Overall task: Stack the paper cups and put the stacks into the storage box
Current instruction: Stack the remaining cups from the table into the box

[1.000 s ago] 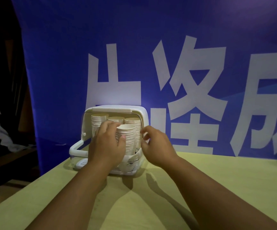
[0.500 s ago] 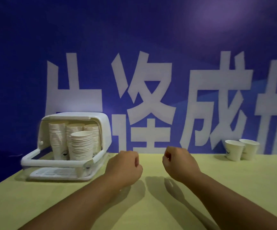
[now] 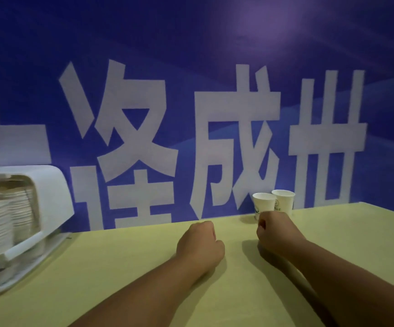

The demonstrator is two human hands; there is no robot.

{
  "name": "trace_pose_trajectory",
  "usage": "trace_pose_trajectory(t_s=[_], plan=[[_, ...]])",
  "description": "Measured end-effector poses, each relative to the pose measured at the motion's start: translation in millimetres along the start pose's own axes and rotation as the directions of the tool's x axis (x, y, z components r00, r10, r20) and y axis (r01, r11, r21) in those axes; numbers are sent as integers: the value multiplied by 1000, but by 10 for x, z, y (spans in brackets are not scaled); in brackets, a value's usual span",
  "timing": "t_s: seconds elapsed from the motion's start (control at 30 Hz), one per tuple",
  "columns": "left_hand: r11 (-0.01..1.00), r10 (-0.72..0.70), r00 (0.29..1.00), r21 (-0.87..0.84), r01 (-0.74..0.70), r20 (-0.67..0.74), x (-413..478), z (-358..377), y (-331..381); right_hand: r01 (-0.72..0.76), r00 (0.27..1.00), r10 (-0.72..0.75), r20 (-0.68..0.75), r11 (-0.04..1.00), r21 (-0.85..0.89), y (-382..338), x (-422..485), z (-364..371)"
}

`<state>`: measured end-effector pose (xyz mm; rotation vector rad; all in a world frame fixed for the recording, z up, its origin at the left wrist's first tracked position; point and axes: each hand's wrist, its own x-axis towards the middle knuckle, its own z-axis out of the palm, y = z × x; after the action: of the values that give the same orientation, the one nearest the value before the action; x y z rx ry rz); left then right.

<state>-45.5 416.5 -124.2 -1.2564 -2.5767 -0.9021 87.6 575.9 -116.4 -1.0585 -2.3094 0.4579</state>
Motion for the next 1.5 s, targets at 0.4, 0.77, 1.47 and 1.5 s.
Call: trace_pose_trajectory(t_s=[0.4,0.77,1.47,1.5], plan=[[992,88,988,79,-98,129,838,1022,939,-4,1000,2,25,996,85,816,724,-76],[969,221,975,104,-223,27,1017,1177,906,-69,997,72,-33,994,82,895,846,2],[978,206,954,11,-208,-218,535,304,328,131,941,-115,-319,991,30,85,411,10],[978,201,952,-1,-207,-231,504,193,245,153,939,-123,-322,986,70,-29,370,28]])
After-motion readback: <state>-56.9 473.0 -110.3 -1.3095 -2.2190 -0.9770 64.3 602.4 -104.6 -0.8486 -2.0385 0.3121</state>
